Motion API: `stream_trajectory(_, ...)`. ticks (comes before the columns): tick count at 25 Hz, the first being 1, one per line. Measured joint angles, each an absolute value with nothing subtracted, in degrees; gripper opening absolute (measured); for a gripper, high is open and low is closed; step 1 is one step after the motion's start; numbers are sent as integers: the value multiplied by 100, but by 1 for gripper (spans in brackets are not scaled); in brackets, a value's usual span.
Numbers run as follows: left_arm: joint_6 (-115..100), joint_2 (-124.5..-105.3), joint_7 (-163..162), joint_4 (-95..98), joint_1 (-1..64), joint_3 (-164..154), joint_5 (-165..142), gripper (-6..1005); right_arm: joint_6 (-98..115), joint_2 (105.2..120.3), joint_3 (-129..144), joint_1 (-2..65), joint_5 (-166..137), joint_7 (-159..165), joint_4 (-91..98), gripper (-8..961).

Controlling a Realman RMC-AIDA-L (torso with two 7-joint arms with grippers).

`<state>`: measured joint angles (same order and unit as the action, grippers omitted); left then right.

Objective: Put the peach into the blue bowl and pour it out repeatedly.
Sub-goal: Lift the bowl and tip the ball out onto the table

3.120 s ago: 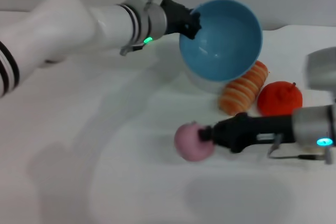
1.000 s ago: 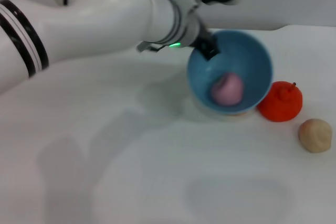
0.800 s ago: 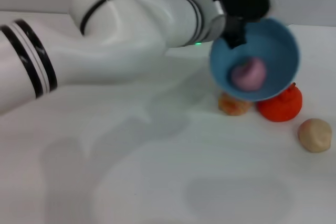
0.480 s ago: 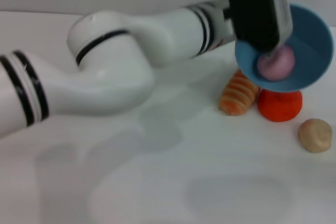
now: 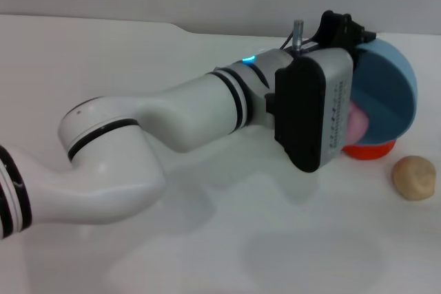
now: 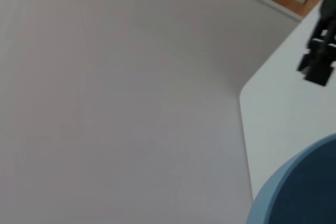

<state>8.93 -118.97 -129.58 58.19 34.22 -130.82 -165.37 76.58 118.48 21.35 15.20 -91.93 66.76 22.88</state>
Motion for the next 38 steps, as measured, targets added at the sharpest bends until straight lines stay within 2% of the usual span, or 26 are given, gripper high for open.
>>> stream_trajectory(32,1973,-11909,-11837,5486,3086,-13180,-16445,0,7601,11848,2171,1635,-9263,6670,2233,657)
stream_trajectory(38,1969,-11909,-11893,5466,3125,-13026,-15415,-1,7638,11848,2193,1652,-9266,6687,2232,656)
